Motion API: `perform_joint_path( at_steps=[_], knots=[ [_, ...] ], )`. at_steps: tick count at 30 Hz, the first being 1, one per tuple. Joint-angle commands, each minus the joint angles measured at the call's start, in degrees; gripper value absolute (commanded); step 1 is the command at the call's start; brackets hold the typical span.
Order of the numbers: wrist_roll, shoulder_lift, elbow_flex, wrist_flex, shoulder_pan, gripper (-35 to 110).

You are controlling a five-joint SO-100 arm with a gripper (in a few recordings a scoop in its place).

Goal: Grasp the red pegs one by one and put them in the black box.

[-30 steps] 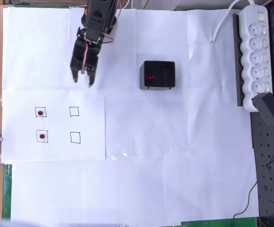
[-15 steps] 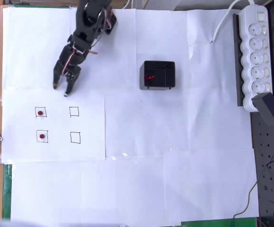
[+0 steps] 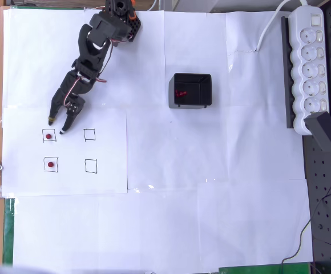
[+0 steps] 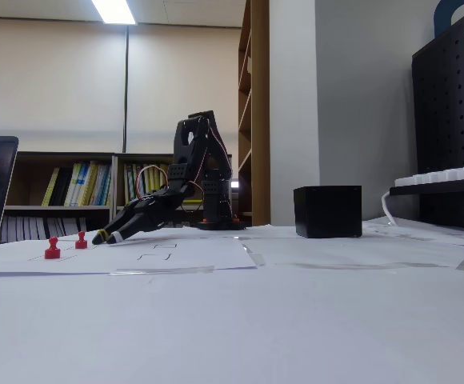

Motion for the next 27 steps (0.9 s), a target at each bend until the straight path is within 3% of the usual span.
perform_joint_path(
  at_steps=[1,14,27],
  knots=[
    [0.26,2.37,5.36,-0.97,1.05,16],
    [1.67,6.24,10.20,-0.70,1.49,15],
    [3.78,4.75,12.04,6.86,1.41,15]
  ],
)
